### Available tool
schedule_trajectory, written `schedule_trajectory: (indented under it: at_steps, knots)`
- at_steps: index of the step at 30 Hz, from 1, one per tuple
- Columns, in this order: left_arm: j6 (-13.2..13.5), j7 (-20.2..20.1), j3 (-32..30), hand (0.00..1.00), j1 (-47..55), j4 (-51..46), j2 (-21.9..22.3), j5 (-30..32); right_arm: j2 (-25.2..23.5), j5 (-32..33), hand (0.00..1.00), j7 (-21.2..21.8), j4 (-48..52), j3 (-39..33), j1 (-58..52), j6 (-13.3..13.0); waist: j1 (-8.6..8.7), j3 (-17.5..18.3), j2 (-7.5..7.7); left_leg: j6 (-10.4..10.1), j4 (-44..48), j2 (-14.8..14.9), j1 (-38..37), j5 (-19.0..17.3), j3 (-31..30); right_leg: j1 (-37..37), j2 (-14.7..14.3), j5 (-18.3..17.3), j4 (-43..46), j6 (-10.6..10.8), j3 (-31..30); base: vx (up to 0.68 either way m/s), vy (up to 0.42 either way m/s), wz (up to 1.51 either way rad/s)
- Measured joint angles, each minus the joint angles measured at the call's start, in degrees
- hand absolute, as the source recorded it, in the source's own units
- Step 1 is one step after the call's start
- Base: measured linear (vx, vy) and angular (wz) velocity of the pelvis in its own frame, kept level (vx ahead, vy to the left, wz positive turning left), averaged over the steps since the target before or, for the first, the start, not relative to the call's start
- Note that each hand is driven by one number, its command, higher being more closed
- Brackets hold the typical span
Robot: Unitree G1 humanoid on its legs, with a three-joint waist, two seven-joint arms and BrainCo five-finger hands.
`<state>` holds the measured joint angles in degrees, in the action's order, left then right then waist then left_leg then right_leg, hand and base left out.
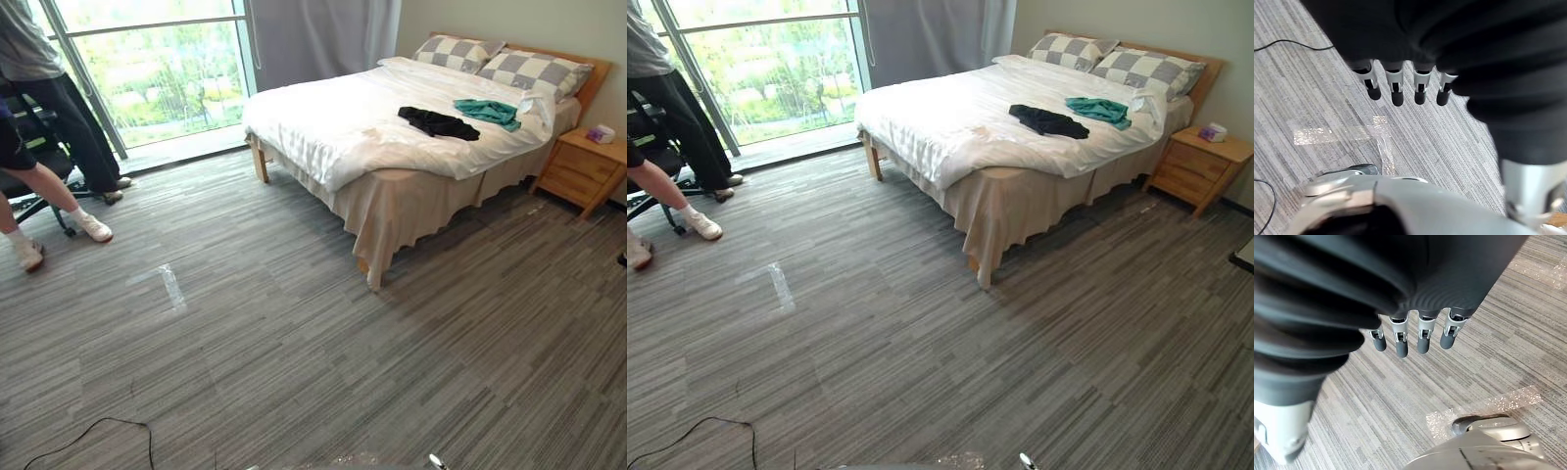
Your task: Tidy the bed and pick cloth on bed and put in laundry
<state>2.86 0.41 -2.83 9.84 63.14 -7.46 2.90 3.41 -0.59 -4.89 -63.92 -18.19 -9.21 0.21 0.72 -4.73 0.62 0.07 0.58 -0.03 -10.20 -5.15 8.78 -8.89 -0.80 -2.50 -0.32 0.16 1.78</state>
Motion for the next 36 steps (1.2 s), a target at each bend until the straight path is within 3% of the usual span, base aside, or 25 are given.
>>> schedule_trajectory:
  at_steps: [10,25,30,33,35,36]
  knots:
    - [0.24,0.03,-0.05,0.00,-2.25,1.83,0.11,1.12,-0.19,0.00,0.00,-0.09,-0.28,-1.54,1.01,-0.12,0.07,-1.29,-0.68,-0.60,-2.23,0.09,-3.35,-0.05,2.46,-2.81,-0.07,-0.40,-1.49,2.47,1.44,0.02,-0.017,-0.02]
    - [0.22,0.78,-0.03,0.00,-2.52,1.89,0.22,3.27,-0.16,-0.03,0.00,-0.08,-0.25,-1.51,1.09,-0.19,0.05,-2.04,-0.36,-0.68,-2.61,0.10,-3.75,-0.12,3.47,-2.81,-0.08,-0.22,-1.77,2.19,1.13,-0.05,-0.041,-0.03]
    - [0.18,0.97,-0.04,0.00,-3.45,2.09,0.28,3.44,0.05,-0.02,0.00,-0.04,-0.19,-1.42,1.79,-0.14,-0.05,-2.61,-0.81,-0.70,-2.42,0.78,-2.15,-0.15,6.96,1.32,-0.84,-0.35,1.15,1.92,-1.92,-0.07,-0.030,-0.34]
    - [0.07,0.96,-0.03,0.00,-4.71,2.14,-0.36,3.43,-0.38,-0.04,0.00,-0.19,-0.09,-1.40,2.69,-0.09,0.05,-4.09,0.18,-0.85,-1.65,1.01,-0.41,-0.29,9.13,6.37,-1.20,-2.54,7.19,-0.26,-3.60,-0.08,-0.050,-0.38]
    - [-0.12,0.96,-0.01,0.00,-5.79,2.17,-0.84,3.42,-0.77,-0.03,0.00,-0.33,0.29,-1.52,2.74,-0.11,0.16,-5.32,0.87,-0.85,-1.45,0.96,-0.35,-0.33,10.52,10.37,-0.99,-6.33,14.65,1.55,-3.46,-0.04,-0.083,-0.31]
    - [-0.14,1.00,-0.01,0.00,-6.09,2.18,-0.92,3.42,-0.79,0.00,0.00,-0.35,0.32,-1.60,2.74,-0.10,-0.04,-5.71,1.17,-0.53,-1.34,1.04,-0.60,-0.53,11.62,12.17,-0.67,-8.42,18.18,3.98,-2.90,-0.03,-0.102,-0.39]
